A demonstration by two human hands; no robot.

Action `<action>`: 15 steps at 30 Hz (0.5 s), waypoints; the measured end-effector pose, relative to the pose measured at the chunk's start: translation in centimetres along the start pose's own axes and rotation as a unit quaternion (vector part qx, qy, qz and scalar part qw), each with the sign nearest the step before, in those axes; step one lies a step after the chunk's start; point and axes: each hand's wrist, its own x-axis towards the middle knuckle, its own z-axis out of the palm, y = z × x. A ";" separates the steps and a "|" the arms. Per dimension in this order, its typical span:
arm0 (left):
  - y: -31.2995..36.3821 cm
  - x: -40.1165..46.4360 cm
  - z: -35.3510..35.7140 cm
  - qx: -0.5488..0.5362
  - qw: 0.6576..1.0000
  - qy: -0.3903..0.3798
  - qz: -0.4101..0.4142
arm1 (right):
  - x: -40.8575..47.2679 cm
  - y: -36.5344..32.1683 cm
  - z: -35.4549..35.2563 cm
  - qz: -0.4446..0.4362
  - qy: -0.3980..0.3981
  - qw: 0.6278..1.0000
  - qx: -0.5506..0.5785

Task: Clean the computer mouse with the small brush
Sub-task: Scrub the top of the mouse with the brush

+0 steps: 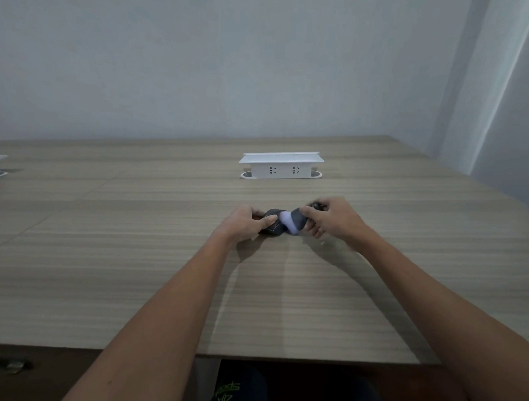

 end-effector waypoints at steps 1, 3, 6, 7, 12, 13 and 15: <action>0.0 0.0 -0.1 0.001 1.000 -0.002 0.001 | -0.2 -0.2 0.0 0.018 -0.053 0.998 0.032; 0.1 0.1 -0.1 0.005 1.000 -0.004 -0.001 | -0.2 -0.2 0.0 0.051 -0.100 0.992 0.059; 0.1 0.0 0.0 -0.003 1.000 -0.005 -0.007 | 0.4 0.0 -0.1 0.043 0.005 0.999 0.010; 0.1 0.0 0.0 -0.004 1.000 -0.006 -0.008 | 0.5 0.0 -0.2 0.036 0.034 0.999 0.001; 0.0 0.1 0.0 0.003 1.000 -0.005 -0.006 | -0.4 -0.6 -0.4 0.101 -0.111 0.983 0.107; 0.0 0.1 0.0 0.003 1.000 -0.005 -0.007 | -0.4 -0.4 -0.5 0.112 -0.118 0.982 0.101; -0.1 0.1 0.1 -0.003 1.000 -0.001 -0.011 | 0.0 -0.1 -0.4 0.101 -0.064 0.991 0.061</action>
